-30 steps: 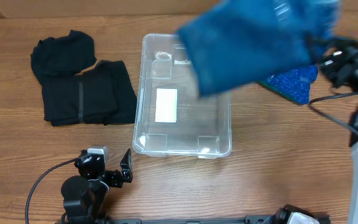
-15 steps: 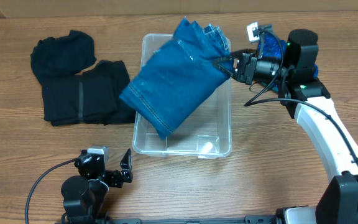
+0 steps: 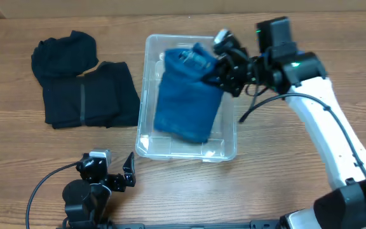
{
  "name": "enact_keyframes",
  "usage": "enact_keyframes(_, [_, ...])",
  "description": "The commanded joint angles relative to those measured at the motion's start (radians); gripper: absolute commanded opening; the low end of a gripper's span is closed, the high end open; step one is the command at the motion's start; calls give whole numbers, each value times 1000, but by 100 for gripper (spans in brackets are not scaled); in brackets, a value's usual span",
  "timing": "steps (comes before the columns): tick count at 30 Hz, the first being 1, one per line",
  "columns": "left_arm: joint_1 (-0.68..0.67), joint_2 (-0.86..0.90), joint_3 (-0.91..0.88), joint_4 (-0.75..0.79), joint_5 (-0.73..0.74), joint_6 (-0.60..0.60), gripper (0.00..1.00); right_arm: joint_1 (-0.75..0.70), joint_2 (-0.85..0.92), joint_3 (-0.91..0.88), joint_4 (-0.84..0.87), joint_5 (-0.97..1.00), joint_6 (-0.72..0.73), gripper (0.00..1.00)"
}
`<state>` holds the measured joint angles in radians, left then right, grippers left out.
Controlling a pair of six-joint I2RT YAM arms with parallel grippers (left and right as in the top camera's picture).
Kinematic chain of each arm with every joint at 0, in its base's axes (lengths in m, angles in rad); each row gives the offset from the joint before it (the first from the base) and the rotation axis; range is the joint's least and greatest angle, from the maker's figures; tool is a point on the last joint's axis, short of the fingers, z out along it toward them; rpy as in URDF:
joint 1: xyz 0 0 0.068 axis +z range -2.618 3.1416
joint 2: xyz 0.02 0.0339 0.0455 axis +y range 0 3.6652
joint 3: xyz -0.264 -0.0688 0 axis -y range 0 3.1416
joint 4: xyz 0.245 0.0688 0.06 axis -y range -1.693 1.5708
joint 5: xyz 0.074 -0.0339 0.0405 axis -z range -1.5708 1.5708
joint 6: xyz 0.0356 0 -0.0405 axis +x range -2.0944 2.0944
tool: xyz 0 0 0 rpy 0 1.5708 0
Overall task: Pack container
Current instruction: 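Lift the jeans with the right gripper and lower them into the bin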
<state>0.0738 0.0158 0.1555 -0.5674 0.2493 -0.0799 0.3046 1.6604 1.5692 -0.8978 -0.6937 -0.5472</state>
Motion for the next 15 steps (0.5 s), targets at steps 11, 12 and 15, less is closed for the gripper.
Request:
enact_keyframes(11, [-2, -5, -3, 3, -6, -17, 100, 60, 69, 174, 51, 227, 195, 100])
enact_keyframes(12, [-2, -5, -3, 3, -6, -17, 100, 60, 67, 247, -1, 265, 219, 100])
enact_keyframes(15, [-2, -5, -3, 3, -5, -18, 100, 60, 66, 407, -109, 301, 290, 100])
